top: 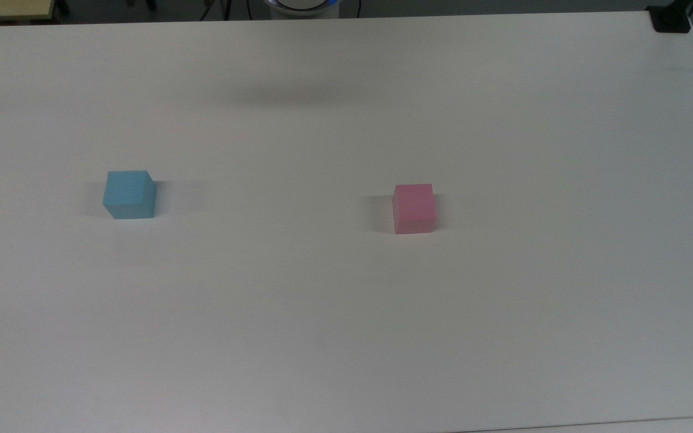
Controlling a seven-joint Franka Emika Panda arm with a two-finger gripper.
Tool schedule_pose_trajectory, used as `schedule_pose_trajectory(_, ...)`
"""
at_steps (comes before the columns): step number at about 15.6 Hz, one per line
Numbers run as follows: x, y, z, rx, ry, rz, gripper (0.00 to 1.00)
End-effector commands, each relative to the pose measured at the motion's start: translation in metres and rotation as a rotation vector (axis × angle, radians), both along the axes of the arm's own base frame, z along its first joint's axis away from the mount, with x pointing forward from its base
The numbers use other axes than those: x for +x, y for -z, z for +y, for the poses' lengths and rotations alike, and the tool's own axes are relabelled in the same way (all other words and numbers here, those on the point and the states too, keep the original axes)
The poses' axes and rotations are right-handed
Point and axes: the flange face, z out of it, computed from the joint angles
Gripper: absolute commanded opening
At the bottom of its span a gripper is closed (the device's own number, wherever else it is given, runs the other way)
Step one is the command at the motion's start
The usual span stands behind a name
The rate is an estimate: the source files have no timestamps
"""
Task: Put blue cube on pink cube
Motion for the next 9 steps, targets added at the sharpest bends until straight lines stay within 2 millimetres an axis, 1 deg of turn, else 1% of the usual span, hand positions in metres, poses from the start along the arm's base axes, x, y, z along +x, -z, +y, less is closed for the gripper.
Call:
schedule_pose_trajectory(1,0.0,-0.004,-0.03,-0.014,-0.014,-0.06,1.0)
schedule_pose_trajectory(2,0.001,-0.004,-0.04,-0.021,0.001,-0.087,1.0)
schedule_pose_trajectory(3,0.006,-0.001,-0.046,-0.027,0.01,-0.101,1.0)
schedule_pose_trajectory(4,0.011,0.007,-0.051,-0.03,0.016,-0.099,1.0)
schedule_pose_trajectory(6,0.026,0.029,-0.062,-0.028,0.034,-0.102,1.0)
schedule_pose_trajectory(7,0.031,0.036,-0.068,-0.033,0.045,-0.112,1.0)
schedule_pose_trajectory(9,0.044,0.061,-0.075,-0.031,0.054,-0.089,1.0)
